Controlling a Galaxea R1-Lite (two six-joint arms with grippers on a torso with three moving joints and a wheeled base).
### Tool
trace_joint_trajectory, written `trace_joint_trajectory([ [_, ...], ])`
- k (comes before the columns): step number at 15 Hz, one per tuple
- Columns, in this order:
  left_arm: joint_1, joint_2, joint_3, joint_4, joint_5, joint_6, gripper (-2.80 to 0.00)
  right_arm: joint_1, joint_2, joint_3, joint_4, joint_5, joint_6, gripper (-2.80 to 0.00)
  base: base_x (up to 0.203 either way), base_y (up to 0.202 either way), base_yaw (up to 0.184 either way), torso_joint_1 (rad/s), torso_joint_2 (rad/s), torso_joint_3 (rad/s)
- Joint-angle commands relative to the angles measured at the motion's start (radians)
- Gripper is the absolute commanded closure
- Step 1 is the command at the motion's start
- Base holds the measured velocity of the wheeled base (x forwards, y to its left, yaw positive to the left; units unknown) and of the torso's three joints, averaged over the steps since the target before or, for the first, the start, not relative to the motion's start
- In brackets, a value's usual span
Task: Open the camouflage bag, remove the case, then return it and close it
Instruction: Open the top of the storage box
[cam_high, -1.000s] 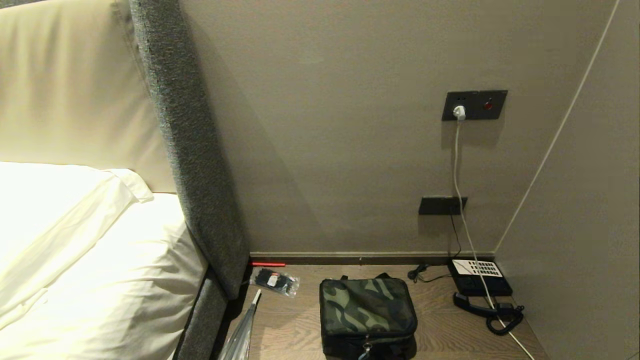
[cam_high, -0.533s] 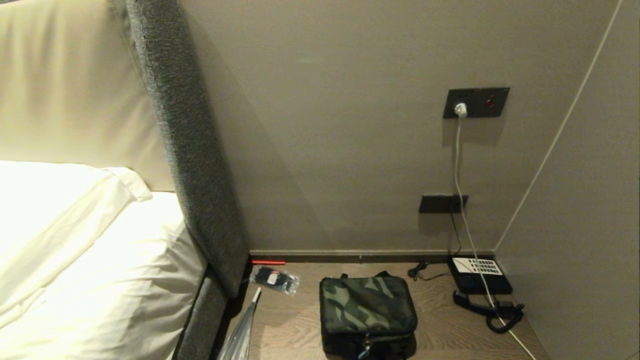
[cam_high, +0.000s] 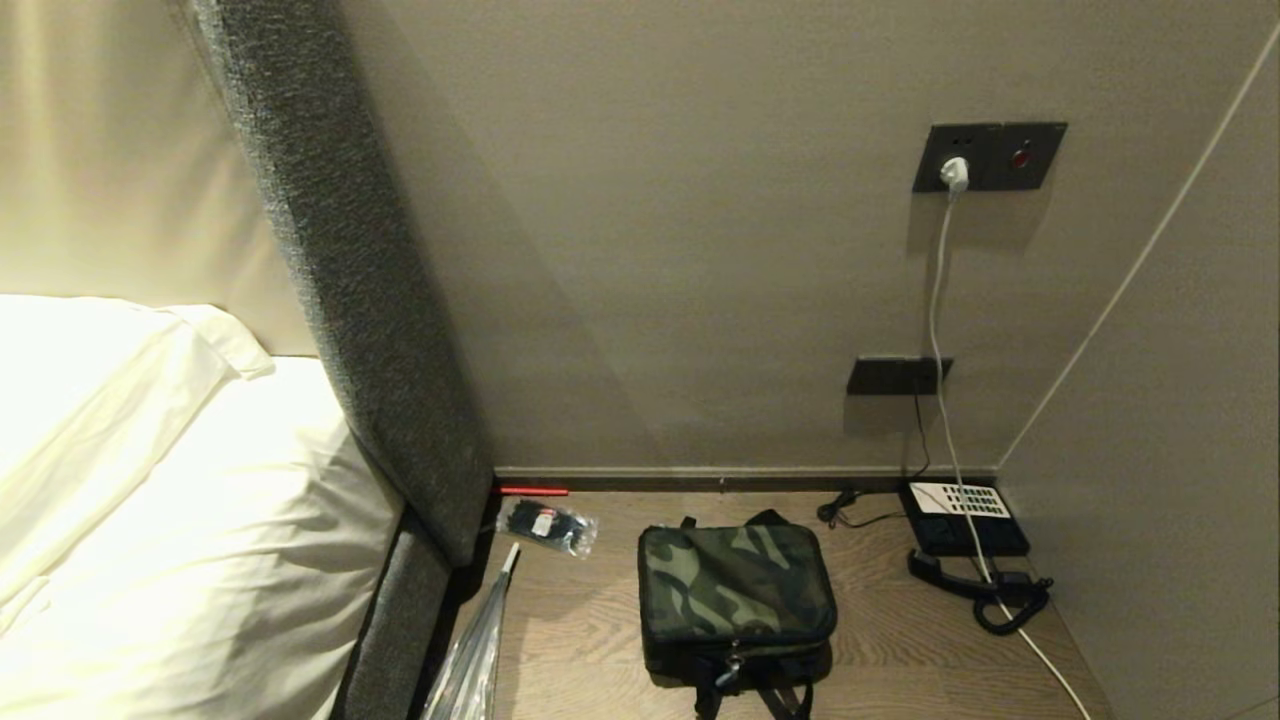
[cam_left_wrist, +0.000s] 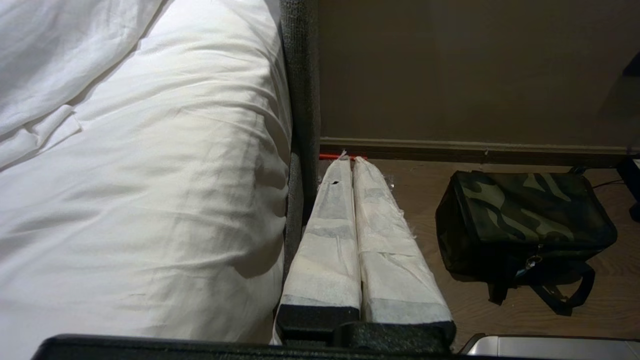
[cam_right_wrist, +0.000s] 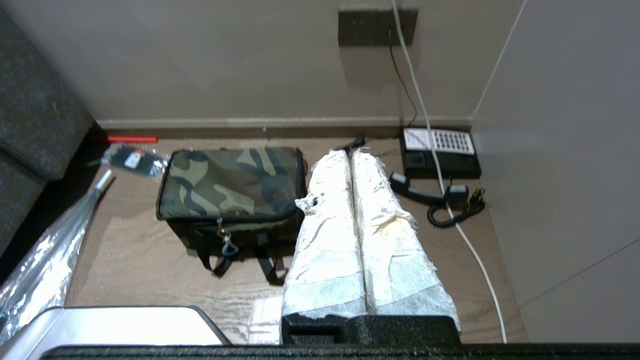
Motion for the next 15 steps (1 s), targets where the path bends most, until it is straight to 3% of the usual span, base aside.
trace_joint_trajectory([
  [1, 0.0, 0.0, 0.0, 0.0, 0.002, 0.0, 0.0, 0.0, 0.001, 0.0, 0.0, 0.0, 0.0, 0.0, 0.0, 0.0, 0.0, 0.002, 0.0, -0.197],
  [15, 0.0, 0.0, 0.0, 0.0, 0.0, 0.0, 0.0, 0.0, 0.001, 0.0, 0.0, 0.0, 0.0, 0.0, 0.0, 0.0, 0.0, 0.002, 0.0, -0.199],
])
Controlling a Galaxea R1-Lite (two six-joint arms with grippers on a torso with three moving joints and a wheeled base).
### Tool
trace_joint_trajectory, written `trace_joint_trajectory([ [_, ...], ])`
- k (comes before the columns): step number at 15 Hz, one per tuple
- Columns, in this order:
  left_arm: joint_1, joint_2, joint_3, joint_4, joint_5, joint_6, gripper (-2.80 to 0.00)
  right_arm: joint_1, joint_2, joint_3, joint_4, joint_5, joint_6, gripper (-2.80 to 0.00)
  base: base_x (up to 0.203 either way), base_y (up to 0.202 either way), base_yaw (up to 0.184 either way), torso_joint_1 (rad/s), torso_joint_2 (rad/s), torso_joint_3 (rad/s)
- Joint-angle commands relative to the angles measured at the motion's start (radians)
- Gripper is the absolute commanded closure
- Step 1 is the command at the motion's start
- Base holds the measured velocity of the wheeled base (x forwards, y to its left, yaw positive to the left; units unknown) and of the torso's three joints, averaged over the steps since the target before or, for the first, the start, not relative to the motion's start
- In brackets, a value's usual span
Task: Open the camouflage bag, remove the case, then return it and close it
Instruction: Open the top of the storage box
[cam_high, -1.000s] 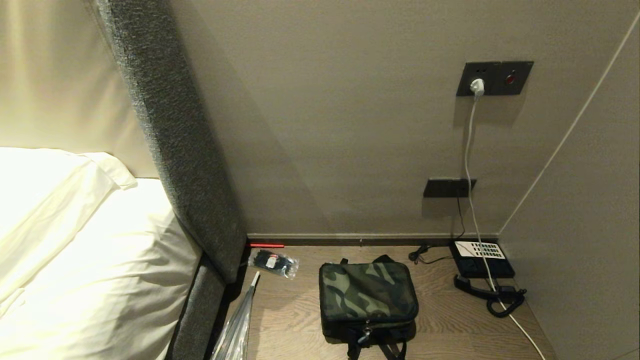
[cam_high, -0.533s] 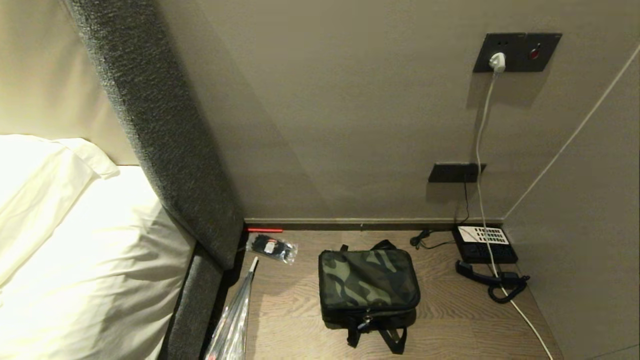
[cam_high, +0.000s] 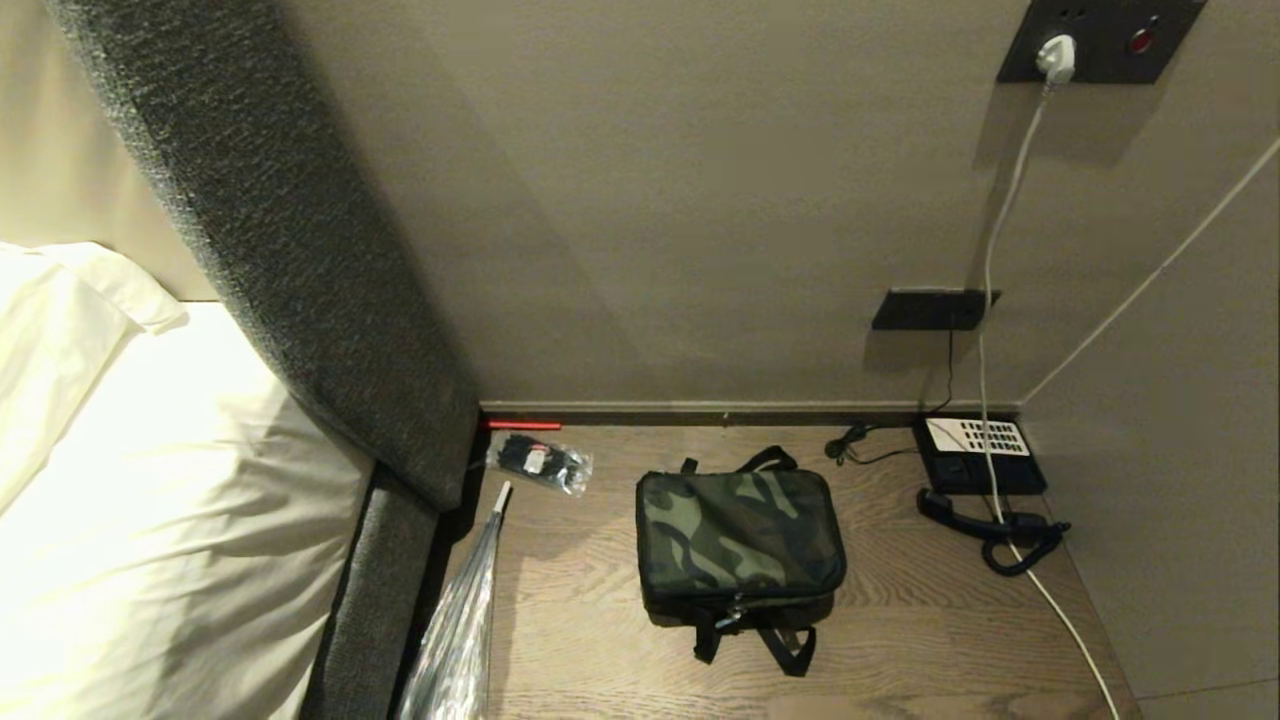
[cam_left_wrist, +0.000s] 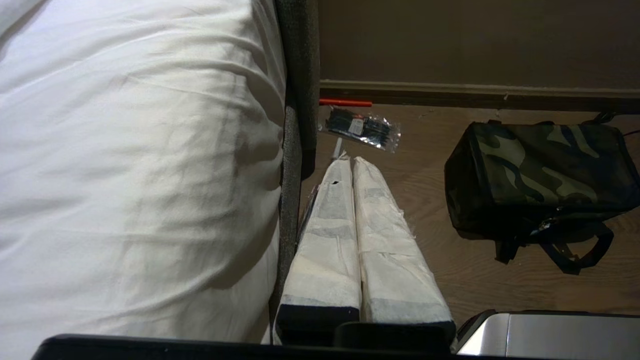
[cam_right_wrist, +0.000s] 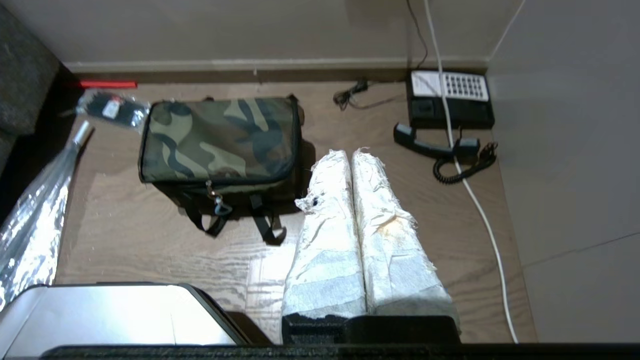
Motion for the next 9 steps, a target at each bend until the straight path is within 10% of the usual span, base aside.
trace_joint_trajectory([
  [1, 0.0, 0.0, 0.0, 0.0, 0.0, 0.0, 0.0, 0.0, 0.001, 0.0, 0.001, 0.0, -0.002, 0.0, 0.0, 0.0, 0.0, 0.002, 0.0, -0.198],
  [9, 0.0, 0.0, 0.0, 0.0, 0.0, 0.0, 0.0, 0.0, 0.001, 0.0, 0.001, 0.0, 0.0, 0.0, 0.0, 0.0, 0.0, 0.002, 0.0, -0.198],
])
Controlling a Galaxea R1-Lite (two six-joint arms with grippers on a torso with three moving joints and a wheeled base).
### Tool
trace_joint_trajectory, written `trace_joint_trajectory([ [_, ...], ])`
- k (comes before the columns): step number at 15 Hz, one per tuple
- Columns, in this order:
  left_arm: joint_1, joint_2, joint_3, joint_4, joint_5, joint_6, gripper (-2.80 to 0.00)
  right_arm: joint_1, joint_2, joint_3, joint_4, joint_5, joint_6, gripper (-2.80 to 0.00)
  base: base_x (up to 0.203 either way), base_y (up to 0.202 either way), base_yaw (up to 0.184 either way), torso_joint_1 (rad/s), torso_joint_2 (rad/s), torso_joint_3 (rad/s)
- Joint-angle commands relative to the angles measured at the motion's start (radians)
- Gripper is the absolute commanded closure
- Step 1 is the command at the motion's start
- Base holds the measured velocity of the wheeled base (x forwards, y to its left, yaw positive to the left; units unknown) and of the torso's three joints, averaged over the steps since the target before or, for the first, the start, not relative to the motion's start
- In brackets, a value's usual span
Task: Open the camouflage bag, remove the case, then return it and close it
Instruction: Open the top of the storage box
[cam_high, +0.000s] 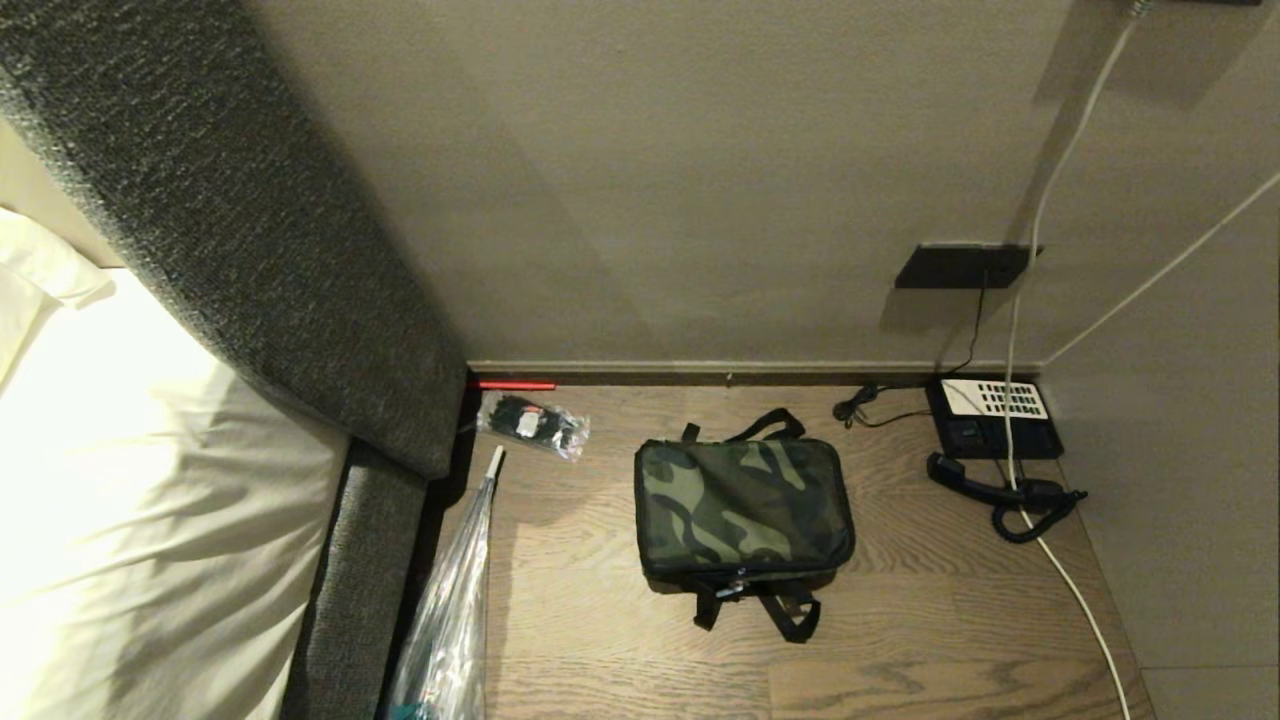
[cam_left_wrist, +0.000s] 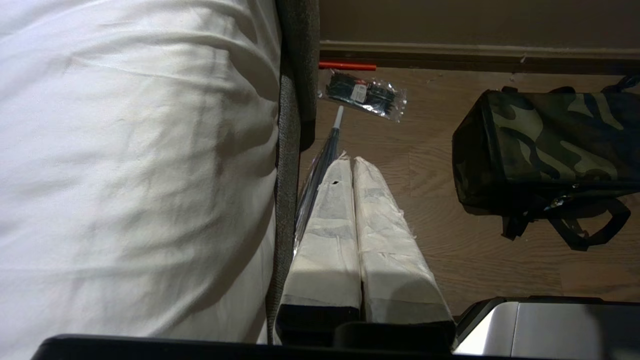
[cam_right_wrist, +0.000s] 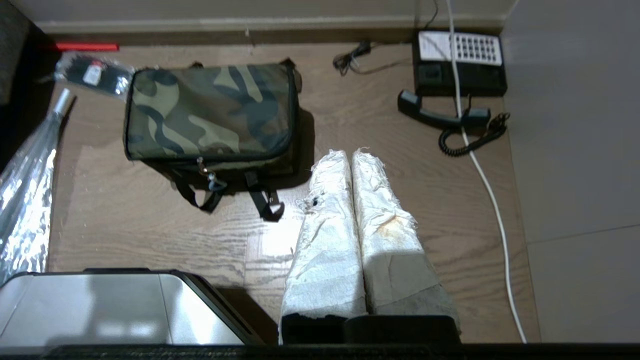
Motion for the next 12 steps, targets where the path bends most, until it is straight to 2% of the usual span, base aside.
trace_joint_trajectory([
  [1, 0.0, 0.0, 0.0, 0.0, 0.0, 0.0, 0.0, 0.0, -0.001, 0.0, 0.0, 0.0, -0.001, 0.0, 0.0, 0.0, 0.0, 0.002, 0.01, -0.198],
  [12, 0.0, 0.0, 0.0, 0.0, 0.0, -0.002, 0.0, 0.0, -0.001, 0.0, 0.0, 0.0, -0.001, 0.0, 0.0, 0.0, 0.0, 0.003, 0.0, -0.199],
])
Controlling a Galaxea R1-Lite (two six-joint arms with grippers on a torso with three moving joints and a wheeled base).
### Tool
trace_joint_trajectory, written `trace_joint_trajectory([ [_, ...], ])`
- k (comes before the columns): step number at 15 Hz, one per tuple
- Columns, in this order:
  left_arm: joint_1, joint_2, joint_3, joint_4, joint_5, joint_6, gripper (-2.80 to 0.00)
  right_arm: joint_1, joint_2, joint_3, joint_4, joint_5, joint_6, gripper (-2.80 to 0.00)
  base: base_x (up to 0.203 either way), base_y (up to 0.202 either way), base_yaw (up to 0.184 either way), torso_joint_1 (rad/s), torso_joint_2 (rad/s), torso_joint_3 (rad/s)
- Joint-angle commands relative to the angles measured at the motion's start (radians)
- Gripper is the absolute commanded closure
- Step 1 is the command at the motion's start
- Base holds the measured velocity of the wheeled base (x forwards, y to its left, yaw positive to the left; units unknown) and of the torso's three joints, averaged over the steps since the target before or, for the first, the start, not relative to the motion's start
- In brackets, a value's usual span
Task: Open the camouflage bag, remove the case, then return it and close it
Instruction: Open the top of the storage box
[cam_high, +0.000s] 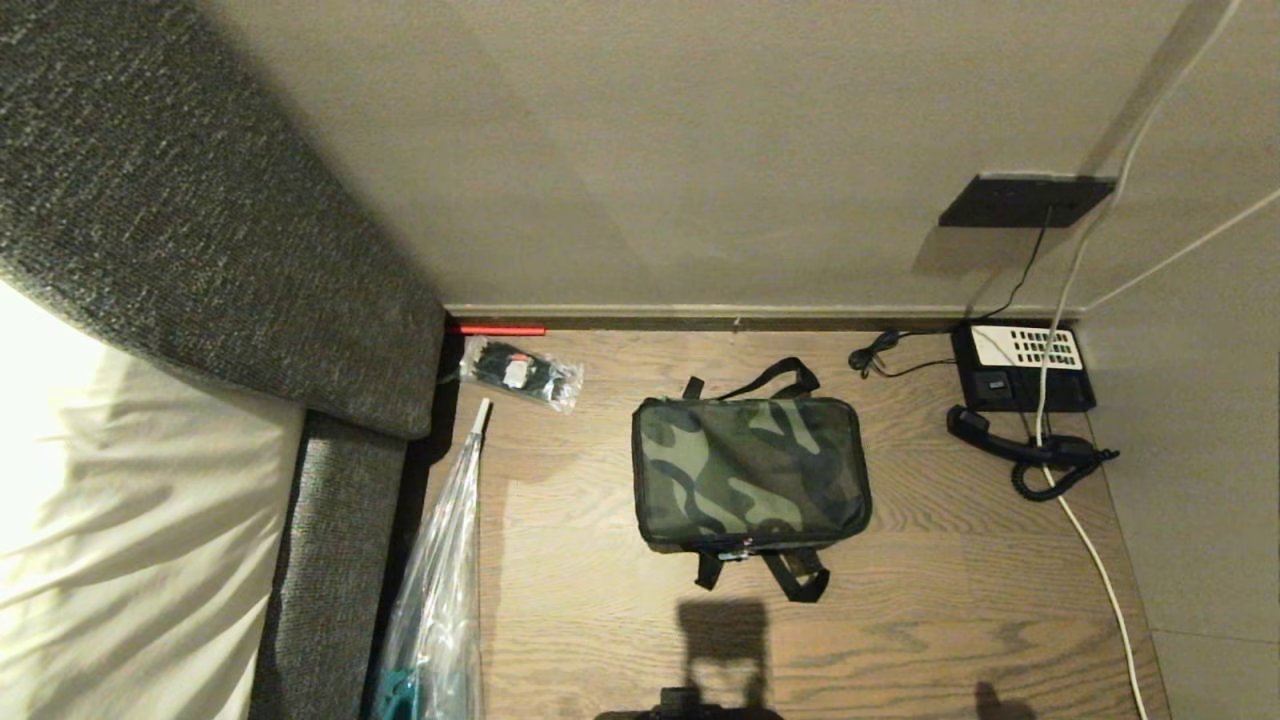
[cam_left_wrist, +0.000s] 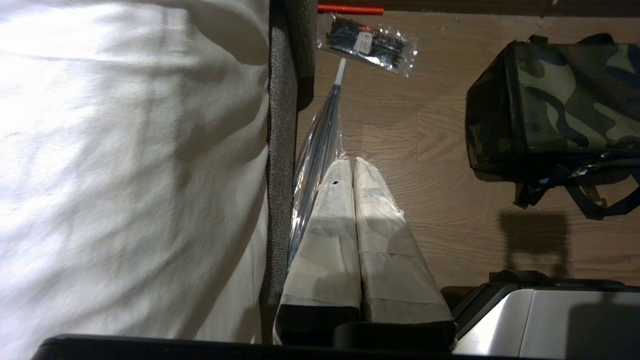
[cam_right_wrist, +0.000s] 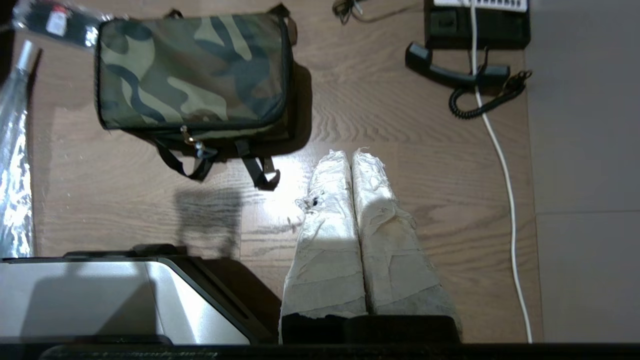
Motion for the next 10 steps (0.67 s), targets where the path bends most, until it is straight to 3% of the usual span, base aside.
trace_joint_trajectory([
  [1, -0.001, 0.0, 0.0, 0.0, 0.0, 0.0, 0.0, 0.0, -0.001, 0.0, 0.001, 0.001, 0.0, 0.0, 0.0, 0.0, 0.0, 0.005, 0.0, -0.198],
  [10, 0.0, 0.0, 0.0, -0.001, 0.0, 0.0, 0.0, 0.0, -0.001, 0.0, 0.001, 0.001, 0.0, 0.0, 0.0, 0.0, 0.0, 0.002, 0.0, -0.197],
])
